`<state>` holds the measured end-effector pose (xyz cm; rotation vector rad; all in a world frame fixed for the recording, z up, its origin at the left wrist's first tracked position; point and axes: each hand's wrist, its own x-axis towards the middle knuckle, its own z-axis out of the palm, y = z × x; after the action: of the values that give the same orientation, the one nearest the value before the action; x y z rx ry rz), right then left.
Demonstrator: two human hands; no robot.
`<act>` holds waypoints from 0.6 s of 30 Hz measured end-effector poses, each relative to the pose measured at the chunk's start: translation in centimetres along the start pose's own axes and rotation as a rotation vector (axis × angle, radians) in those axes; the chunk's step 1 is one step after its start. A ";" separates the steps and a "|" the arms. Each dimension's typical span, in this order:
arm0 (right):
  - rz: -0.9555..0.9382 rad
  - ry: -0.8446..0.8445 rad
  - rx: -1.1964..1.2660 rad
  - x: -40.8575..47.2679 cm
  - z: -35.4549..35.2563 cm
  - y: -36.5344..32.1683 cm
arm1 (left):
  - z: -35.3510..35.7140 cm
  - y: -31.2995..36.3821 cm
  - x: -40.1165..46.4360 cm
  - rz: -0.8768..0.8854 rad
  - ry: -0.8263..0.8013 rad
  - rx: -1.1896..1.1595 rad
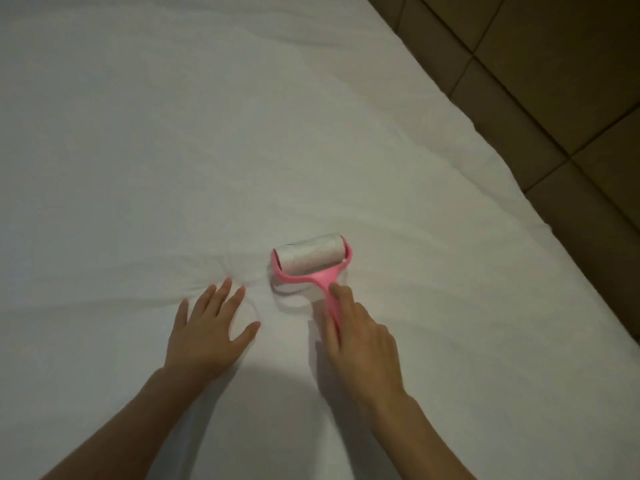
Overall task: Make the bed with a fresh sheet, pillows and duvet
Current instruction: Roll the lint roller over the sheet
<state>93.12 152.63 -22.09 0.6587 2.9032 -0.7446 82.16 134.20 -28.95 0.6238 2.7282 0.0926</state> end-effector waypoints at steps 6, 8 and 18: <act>0.354 -0.010 -0.075 -3.9 -2.8 3.5 | 0.3 0.7 0.8 0.141 0.220 0.025; 0.417 -0.020 -0.143 -2.6 -2.5 3.4 | 0.5 1.8 1.8 0.285 0.354 -0.019; 0.213 0.049 -0.118 22.1 -5.0 4.8 | -1.9 12.3 13.1 0.237 0.296 -0.208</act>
<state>75.32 167.33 -23.59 0.9656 2.8313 -0.5353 75.47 150.99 -29.57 0.9320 2.8544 0.5593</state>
